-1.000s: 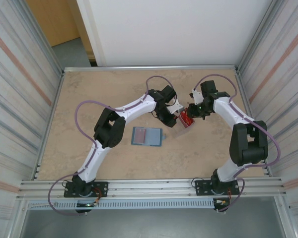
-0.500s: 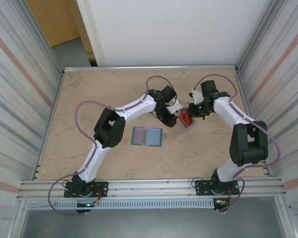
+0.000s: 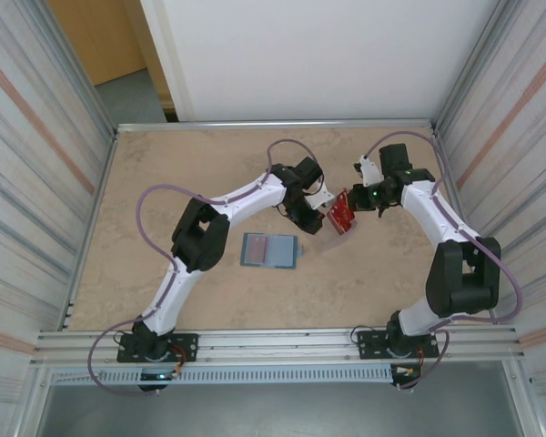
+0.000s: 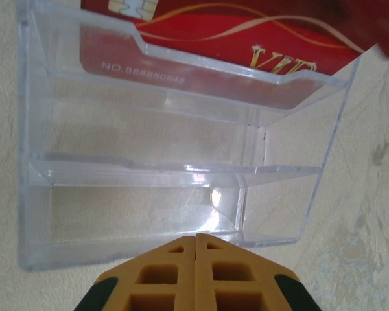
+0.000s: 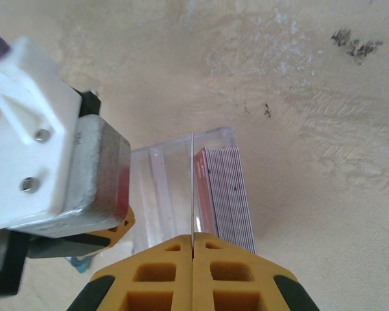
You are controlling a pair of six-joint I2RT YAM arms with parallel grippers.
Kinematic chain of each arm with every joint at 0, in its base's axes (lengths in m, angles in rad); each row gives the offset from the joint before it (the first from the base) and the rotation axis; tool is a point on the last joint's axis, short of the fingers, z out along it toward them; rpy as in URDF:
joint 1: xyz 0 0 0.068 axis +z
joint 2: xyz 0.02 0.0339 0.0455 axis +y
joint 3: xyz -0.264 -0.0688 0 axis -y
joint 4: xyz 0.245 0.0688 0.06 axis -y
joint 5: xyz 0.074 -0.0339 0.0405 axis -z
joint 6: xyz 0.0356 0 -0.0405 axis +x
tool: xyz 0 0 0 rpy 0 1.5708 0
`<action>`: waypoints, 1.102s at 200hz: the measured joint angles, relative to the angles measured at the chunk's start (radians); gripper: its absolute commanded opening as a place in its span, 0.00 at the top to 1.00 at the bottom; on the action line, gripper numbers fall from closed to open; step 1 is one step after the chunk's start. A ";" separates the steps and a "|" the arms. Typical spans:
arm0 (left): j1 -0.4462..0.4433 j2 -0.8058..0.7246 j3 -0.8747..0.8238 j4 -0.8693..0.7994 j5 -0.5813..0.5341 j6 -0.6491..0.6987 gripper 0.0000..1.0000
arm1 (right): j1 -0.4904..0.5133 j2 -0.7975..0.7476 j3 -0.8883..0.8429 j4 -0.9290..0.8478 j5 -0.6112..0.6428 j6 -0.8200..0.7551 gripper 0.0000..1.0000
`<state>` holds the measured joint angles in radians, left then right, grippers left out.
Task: Put the credit cards into the card holder
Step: Pick up the credit card from the storage box.
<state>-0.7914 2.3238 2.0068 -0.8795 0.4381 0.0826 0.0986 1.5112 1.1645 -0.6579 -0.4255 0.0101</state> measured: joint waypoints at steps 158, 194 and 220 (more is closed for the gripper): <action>0.198 -0.587 -0.438 0.105 0.035 0.040 0.09 | -0.017 -0.398 -0.338 0.344 -0.292 0.462 1.00; 0.239 -0.696 -0.534 0.145 0.120 0.045 0.04 | 0.048 -0.419 -0.383 0.475 -0.305 0.562 1.00; 0.351 -0.740 -0.586 0.223 0.247 -0.015 0.04 | 0.085 -0.439 -0.414 0.576 -0.304 0.623 1.00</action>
<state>-0.4400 1.5833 1.4208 -0.6567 0.6853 0.0673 0.1841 1.0721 0.7506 -0.0814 -0.7296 0.6334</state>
